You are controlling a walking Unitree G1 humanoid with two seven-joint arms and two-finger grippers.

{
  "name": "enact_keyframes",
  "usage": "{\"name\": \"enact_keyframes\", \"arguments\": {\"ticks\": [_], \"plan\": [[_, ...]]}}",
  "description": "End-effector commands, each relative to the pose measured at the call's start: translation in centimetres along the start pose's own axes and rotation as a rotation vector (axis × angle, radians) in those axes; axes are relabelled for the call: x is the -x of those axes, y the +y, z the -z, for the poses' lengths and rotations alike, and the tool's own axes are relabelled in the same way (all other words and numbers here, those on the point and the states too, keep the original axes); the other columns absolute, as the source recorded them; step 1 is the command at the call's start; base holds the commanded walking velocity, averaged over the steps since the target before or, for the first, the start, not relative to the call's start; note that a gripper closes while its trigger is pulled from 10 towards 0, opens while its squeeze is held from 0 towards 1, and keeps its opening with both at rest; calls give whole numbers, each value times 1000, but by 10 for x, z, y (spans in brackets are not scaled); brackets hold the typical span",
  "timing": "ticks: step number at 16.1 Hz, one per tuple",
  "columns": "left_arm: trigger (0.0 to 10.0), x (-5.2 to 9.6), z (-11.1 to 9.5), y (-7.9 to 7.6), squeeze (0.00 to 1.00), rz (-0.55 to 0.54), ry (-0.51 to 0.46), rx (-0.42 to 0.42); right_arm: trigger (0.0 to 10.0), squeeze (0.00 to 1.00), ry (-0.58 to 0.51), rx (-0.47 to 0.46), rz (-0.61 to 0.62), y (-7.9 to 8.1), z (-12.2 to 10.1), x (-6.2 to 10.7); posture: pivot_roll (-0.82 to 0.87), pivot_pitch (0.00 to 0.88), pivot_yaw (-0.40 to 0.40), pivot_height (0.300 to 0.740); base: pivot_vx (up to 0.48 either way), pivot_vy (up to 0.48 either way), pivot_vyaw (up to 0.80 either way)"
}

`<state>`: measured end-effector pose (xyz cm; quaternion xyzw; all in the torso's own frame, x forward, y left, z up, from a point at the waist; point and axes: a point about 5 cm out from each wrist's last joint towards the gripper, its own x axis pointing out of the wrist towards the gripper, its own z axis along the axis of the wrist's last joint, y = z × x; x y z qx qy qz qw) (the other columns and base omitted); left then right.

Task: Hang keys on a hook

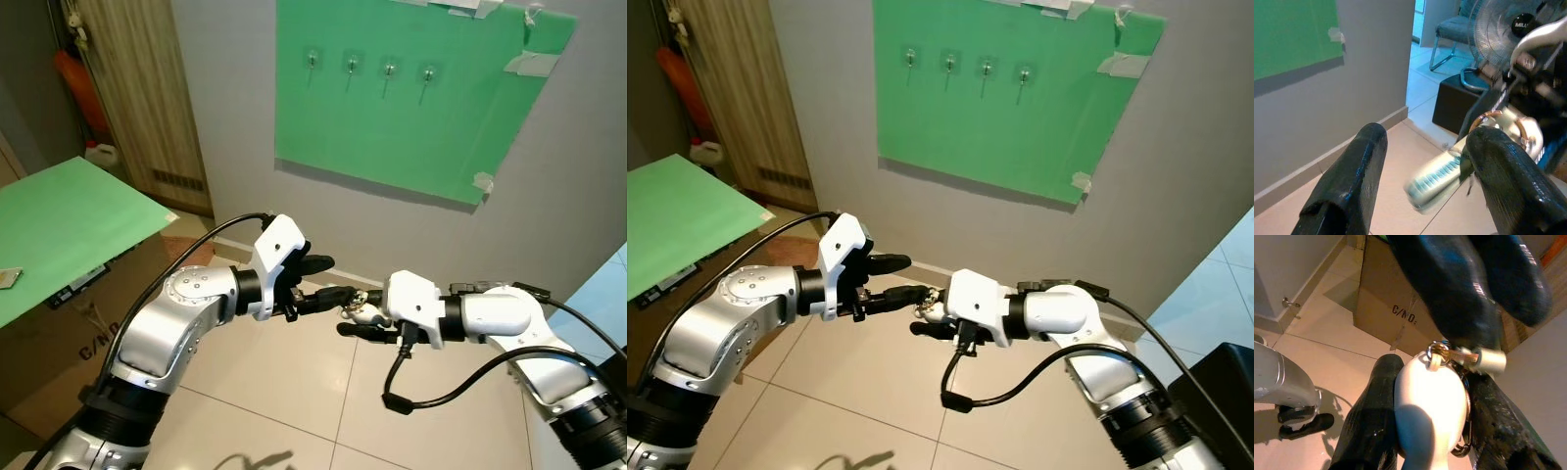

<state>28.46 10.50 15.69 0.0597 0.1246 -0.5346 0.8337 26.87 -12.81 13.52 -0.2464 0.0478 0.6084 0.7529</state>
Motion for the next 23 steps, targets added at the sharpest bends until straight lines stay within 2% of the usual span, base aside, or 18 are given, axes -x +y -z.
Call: {"name": "enact_keyframes", "arguments": {"ticks": [1, 6, 9, 14, 23], "plan": [[10000, 3, 0, -1, 0, 3, 4, -16, 0, 0, 7, 11, 36, -10, -2, 11, -55, 0, -9, 740, 0, 0, 0], [10000, 12, 1, -4, 0, -1, 9, -33, 0, 0, 57, -17, 78, -16, 11, 23, -61, 0, -15, 740, 0, 0, 0], [10000, 12, 0, -5, 0, 4, 5, -38, 0, 0, 37, -27, 76, -18, 6, 24, -64, 0, -15, 740, 0, 0, 0], [10000, 6, 12, -9, 0, 18, 67, -51, 0, 0, -7, -16, 30, -13, -7, 20, -63, 0, -18, 740, 0, 0, 0], [10000, 5, 3, -4, 0, 23, 64, -110, 0, 0, -18, -26, -23, -9, -15, 19, -61, 0, -14, 740, 0, 0, 0]]}}
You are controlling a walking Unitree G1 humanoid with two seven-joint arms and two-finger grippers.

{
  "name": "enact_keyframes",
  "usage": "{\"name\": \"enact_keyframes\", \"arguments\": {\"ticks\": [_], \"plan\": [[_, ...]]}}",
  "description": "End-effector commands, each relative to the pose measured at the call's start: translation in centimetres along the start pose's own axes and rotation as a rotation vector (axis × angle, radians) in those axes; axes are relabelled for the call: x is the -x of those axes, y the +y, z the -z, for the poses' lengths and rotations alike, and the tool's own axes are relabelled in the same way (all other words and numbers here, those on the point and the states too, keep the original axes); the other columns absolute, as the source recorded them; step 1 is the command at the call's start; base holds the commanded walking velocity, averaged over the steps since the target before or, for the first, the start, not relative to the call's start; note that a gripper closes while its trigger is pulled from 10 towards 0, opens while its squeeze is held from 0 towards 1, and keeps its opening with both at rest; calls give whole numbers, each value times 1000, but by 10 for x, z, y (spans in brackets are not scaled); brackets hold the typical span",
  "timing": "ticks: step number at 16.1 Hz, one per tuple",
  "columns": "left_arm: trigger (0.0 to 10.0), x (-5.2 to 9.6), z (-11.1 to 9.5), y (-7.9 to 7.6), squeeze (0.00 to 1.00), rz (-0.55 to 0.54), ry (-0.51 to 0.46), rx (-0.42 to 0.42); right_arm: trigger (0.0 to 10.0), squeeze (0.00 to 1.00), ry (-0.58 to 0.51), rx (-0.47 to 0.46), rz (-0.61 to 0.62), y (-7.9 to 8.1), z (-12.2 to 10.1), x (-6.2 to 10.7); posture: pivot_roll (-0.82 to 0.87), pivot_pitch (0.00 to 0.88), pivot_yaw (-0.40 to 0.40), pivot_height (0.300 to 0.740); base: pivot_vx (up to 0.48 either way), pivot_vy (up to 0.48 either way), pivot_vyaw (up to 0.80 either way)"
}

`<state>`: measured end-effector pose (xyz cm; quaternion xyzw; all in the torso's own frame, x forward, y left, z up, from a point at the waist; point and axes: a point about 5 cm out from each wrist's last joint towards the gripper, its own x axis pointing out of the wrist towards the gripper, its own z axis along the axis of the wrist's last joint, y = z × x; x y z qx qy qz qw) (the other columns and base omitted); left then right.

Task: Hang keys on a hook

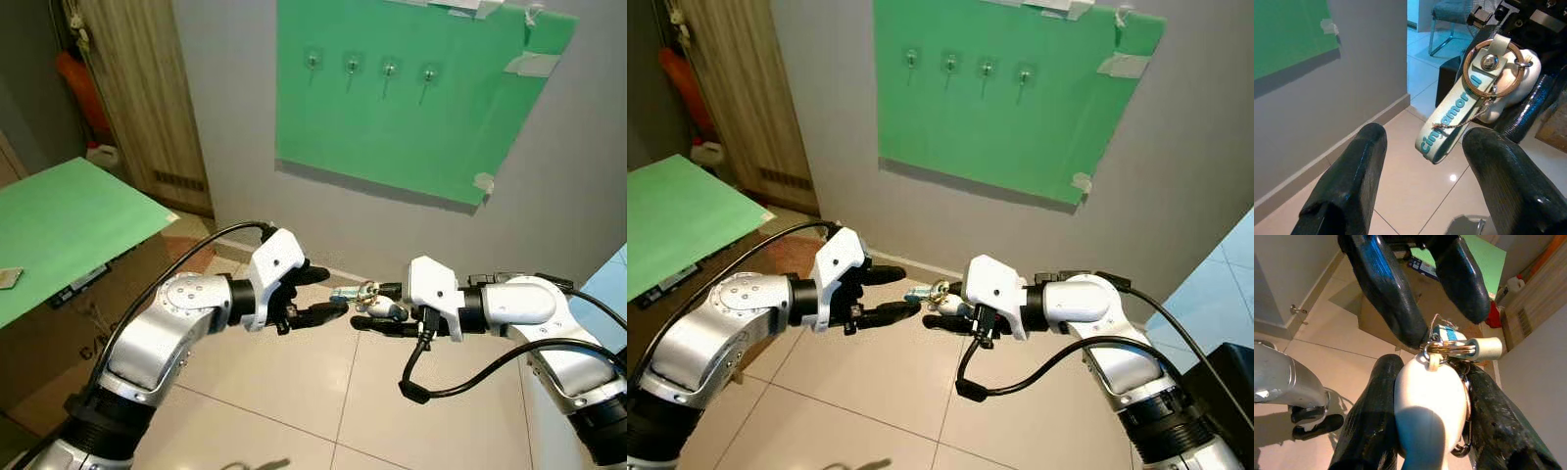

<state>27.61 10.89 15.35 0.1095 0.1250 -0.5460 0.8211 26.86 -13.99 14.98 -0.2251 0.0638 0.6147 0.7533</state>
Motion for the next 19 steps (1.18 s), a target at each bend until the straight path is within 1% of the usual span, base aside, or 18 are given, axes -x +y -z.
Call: {"name": "enact_keyframes", "arguments": {"ticks": [1, 2, 3, 4, 6, 7, 8, 10, 15, 19], "plan": [[10000, 0, -2, 2, 0, 2, 8, -24, 0, 0, -14, 25, -5, -2, -8, 3, -61, 0, -14, 740, 0, 0, 0], [10000, 0, -2, 3, 0, 1, 7, -27, 0, 0, -15, 25, -7, -2, -9, 3, -63, 0, -12, 740, 0, 0, 0], [8588, 0, -3, 4, 0, -1, 4, -29, 0, 0, -14, 22, -8, -2, -9, 4, -64, 0, -12, 740, 0, 0, 0], [5882, 0, -2, 5, 0, -3, 6, -29, 0, 0, -13, 21, -8, -1, -9, 4, -64, 0, -11, 740, 0, 0, 0], [6471, 0, -1, 6, 0, -4, 9, -28, 0, 0, -14, 14, -10, -1, -9, 5, -65, 0, -12, 740, 0, 0, 0], [5922, -1, -1, 7, 0, -6, 10, -29, 0, 0, -16, 10, -9, -1, -10, 6, -68, 0, -11, 740, 0, 0, 0], [5922, -1, -1, 7, 0, -6, 10, -29, 0, 0, -16, 9, -9, -1, -11, 7, -68, 0, -11, 740, 0, 0, 0], [0, -1, -3, 9, 0, -9, -3, -33, 0, 0, -16, 5, -14, 0, -10, 7, -68, 0, -12, 740, 0, 0, 0], [0, -2, -8, 9, 0, 6, -37, -51, 0, 0, -6, -1, -20, 1, -8, 8, -69, 0, -11, 740, 0, 0, 0], [0, -2, -7, 8, 0, 8, -33, -52, 0, 0, -2, -6, -30, 3, -7, 7, -72, 0, -11, 740, 0, 0, 0]]}}
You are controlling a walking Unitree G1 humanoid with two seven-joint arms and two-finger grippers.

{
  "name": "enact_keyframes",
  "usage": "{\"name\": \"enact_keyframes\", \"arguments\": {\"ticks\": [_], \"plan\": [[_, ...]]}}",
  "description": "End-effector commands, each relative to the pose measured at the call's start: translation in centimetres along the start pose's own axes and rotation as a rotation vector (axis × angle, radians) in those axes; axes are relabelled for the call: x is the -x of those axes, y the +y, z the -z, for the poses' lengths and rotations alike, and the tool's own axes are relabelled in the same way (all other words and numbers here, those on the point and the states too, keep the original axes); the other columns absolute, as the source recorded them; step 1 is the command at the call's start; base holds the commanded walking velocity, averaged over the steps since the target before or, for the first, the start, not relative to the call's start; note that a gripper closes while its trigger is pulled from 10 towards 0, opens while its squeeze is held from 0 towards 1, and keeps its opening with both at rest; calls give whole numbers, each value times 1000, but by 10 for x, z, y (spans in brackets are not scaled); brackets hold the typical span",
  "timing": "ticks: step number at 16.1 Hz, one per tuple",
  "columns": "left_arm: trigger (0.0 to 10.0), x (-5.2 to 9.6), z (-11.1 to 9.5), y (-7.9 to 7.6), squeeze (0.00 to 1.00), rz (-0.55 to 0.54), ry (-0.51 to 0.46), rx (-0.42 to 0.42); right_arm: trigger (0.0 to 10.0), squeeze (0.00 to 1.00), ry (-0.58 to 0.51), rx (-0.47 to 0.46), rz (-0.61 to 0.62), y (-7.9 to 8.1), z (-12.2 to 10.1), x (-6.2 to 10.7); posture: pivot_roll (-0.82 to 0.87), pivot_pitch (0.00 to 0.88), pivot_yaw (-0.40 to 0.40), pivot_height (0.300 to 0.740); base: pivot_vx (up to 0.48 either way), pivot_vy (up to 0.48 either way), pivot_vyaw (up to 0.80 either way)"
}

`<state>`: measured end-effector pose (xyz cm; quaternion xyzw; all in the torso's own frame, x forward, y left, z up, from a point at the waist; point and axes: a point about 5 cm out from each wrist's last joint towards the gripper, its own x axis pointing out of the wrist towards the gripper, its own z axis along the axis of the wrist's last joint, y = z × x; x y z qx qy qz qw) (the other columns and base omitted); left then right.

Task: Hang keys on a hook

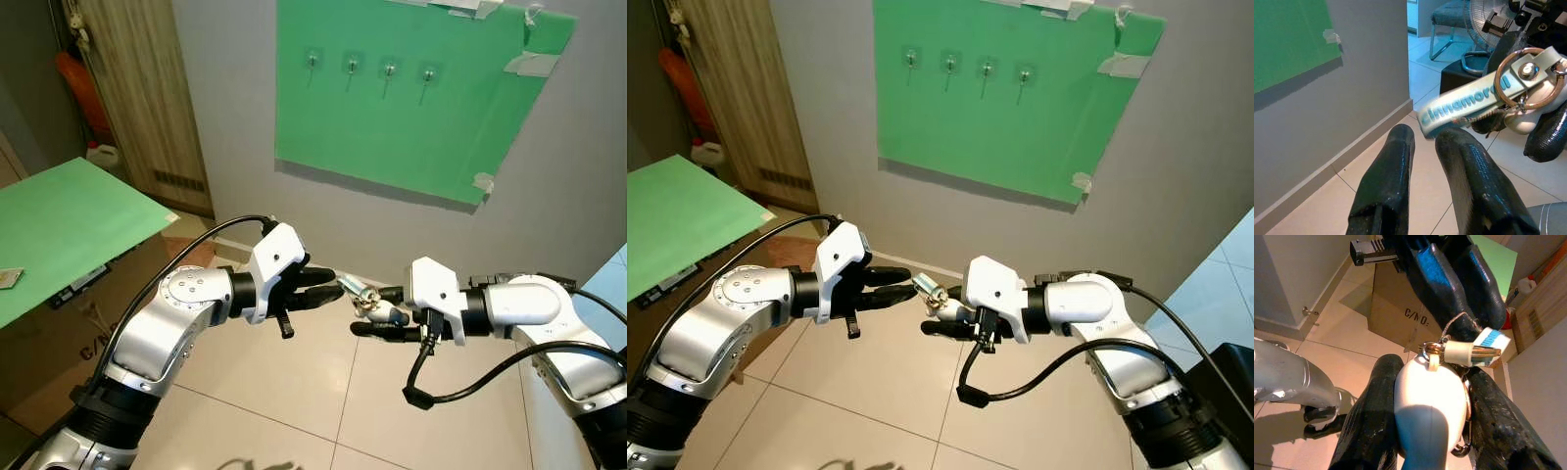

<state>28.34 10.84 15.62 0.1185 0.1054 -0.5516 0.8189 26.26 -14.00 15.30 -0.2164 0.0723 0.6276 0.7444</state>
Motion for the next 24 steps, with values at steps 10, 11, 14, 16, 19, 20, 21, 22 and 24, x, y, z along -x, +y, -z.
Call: {"name": "enact_keyframes", "arguments": {"ticks": [10, 11, 14, 16, 19, 20, 21, 22, 24], "plan": [[10000, 4, 3, 4, 0, -3, 24, -27, 0, 0, 59, -1, -3, 0, 11, 10, -71, 0, -8, 740, 0, 0, 0], [10000, 4, 3, 3, 0, 1, 25, -28, 0, 0, 56, -4, -8, 0, 11, 10, -69, 0, -9, 740, 0, 0, 0], [10000, 4, 5, 2, 0, 9, 31, -32, 0, 0, 54, -7, -29, 3, 12, 8, -67, 0, -11, 740, 0, 0, 0], [10000, 3, 5, 2, 0, 9, 27, -32, 0, 0, 53, -10, -31, 3, 13, 8, -67, 0, -12, 740, 0, 0, 0], [10000, 4, 7, 9, 1000, -53, 37, -54, 0, 0, 43, -14, -24, 2, 11, 6, -66, 0, -11, 740, 0, 0, 0], [10000, 5, 6, 9, 1000, -56, 33, -45, 0, 0, 38, -17, -23, 2, 11, 6, -65, 0, -11, 740, 0, 0, 0], [10000, 5, 5, 8, 1000, -50, 29, -47, 0, 0, 32, -22, -23, 2, 10, 5, -64, 0, -11, 740, 0, 0, 0], [10000, 5, 5, 8, 1000, -48, 27, -51, 0, 0, 26, -24, -24, 2, 9, 4, -64, 0, -10, 740, 0, 0, 0], [10000, 5, 5, 6, 1000, -26, 24, -57, 0, 0, 3, -21, -26, 1, 2, 4, -61, 0, -11, 740, 0, 0, 0]]}}
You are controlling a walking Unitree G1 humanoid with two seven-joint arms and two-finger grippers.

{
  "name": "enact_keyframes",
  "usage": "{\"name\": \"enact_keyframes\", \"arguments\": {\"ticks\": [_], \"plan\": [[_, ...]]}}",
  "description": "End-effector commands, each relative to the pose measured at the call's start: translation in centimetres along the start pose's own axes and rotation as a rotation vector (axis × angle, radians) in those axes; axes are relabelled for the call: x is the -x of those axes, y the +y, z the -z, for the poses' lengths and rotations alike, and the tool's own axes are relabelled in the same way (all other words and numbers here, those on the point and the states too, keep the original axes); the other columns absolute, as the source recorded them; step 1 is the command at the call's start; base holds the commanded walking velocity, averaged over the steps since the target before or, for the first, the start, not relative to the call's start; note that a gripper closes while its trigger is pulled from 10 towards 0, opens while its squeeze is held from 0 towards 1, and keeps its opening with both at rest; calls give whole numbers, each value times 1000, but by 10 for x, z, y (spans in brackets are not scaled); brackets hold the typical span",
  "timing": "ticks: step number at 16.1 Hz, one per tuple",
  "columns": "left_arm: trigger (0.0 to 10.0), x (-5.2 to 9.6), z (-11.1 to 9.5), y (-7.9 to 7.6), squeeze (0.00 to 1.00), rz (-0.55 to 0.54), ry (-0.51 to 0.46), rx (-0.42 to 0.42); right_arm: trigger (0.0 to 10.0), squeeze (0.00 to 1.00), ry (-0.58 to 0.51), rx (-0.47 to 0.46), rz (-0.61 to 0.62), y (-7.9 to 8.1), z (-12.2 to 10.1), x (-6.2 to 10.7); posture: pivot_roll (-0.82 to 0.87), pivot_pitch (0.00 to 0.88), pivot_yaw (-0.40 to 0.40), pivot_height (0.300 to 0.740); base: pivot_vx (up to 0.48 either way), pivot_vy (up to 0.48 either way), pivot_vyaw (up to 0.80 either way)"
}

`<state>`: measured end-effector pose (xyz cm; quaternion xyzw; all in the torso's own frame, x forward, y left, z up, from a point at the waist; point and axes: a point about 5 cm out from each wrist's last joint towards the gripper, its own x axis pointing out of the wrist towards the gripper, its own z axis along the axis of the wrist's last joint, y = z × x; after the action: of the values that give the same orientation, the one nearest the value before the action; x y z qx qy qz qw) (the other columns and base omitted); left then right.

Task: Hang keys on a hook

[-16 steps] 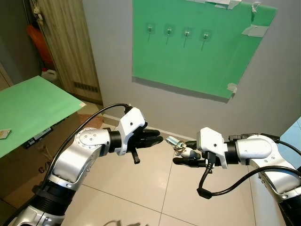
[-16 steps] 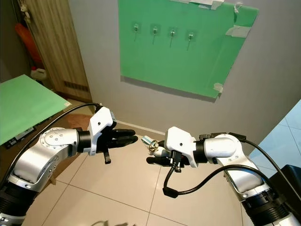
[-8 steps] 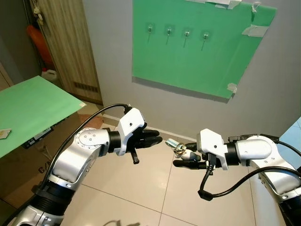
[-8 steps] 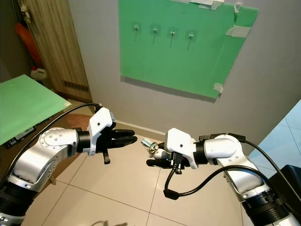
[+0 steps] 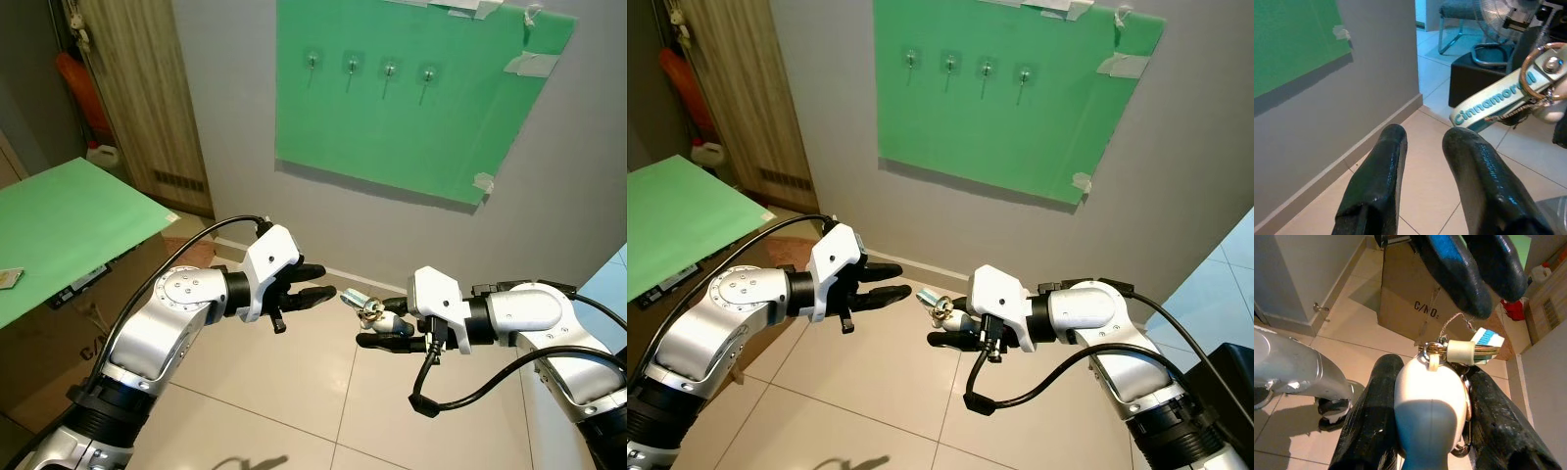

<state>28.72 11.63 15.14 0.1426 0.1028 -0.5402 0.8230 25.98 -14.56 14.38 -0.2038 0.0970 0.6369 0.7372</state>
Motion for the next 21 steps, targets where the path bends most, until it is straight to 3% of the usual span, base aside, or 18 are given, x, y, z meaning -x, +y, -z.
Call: {"name": "enact_keyframes", "arguments": {"ticks": [1, 3, 4, 10, 21], "plan": [[10000, 2, -2, 0, 1000, 11, 1, -23, 0, 0, -14, 25, 8, -3, -8, 4, -61, 0, -10, 740, 0, 0, 0], [10000, 2, -2, -2, 1000, 22, 13, -46, 0, 0, 11, 35, 1, -2, -3, 5, -62, 0, -10, 740, 0, 0, 0], [10000, 2, -2, -3, 0, 29, 15, -58, 0, 0, 14, 35, 1, -3, -2, 5, -62, 0, -9, 740, 0, 0, 0], [10000, 1, -9, -10, 0, 92, -79, 7, 0, 0, -68, -24, -2, -7, -16, 4, -60, 0, -8, 740, 0, 0, 0], [10000, -1, -9, -11, 0, 117, -61, -12, 0, 0, -50, -24, -83, 1, -18, 4, -59, 0, -10, 740, 0, 0, 0]]}}
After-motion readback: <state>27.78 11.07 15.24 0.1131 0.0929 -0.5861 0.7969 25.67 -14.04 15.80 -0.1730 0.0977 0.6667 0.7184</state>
